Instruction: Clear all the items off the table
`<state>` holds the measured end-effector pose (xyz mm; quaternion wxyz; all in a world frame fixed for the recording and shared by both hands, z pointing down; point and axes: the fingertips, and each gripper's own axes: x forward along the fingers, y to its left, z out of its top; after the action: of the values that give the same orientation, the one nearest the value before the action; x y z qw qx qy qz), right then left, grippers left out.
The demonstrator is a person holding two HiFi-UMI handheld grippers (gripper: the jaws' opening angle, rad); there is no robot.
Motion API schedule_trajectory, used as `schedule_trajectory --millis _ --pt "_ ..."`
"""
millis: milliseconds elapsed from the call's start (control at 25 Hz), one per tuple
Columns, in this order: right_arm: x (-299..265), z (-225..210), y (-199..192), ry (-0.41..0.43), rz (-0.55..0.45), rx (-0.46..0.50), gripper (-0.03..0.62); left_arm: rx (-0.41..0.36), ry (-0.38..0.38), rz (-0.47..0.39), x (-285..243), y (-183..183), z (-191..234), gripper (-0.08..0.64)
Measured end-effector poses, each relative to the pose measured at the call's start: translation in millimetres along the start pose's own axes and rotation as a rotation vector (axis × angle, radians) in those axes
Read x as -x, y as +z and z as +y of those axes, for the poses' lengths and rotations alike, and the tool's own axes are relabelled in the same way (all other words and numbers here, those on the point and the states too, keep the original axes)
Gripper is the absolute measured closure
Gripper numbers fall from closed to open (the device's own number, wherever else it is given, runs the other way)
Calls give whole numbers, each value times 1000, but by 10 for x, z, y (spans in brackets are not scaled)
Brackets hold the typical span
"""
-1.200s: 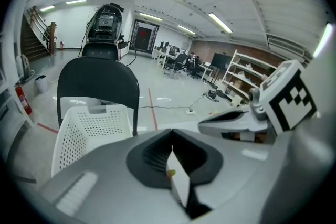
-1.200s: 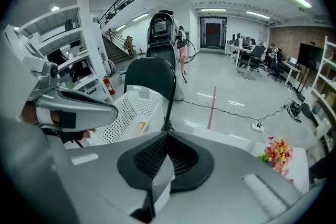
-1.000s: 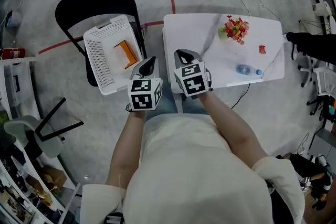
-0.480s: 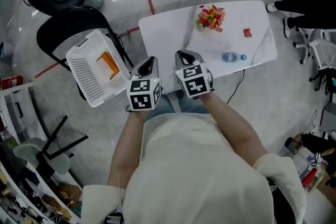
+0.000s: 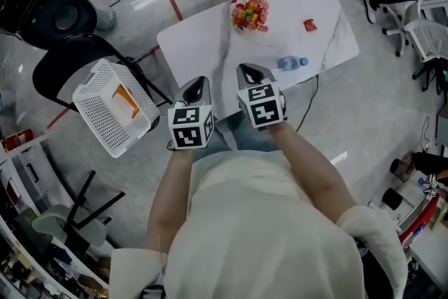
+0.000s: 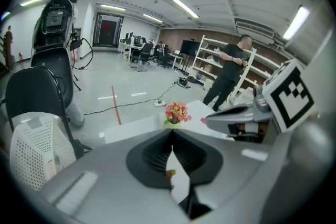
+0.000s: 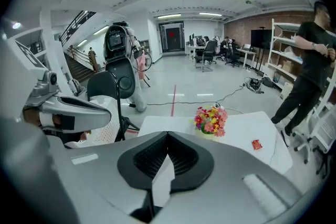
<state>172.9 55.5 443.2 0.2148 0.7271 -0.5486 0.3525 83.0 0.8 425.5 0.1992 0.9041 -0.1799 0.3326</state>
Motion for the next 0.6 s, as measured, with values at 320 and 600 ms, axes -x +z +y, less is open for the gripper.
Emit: schedule_trajectory --millis 320,600 --pt "126 -671 -380 -74 29 -118 594 -53 -56 47 -386 -16 -486 549" --pt "207 -1153 -741 -116 55 -214 594 -97 -101 87 -712 -86 -855 550"
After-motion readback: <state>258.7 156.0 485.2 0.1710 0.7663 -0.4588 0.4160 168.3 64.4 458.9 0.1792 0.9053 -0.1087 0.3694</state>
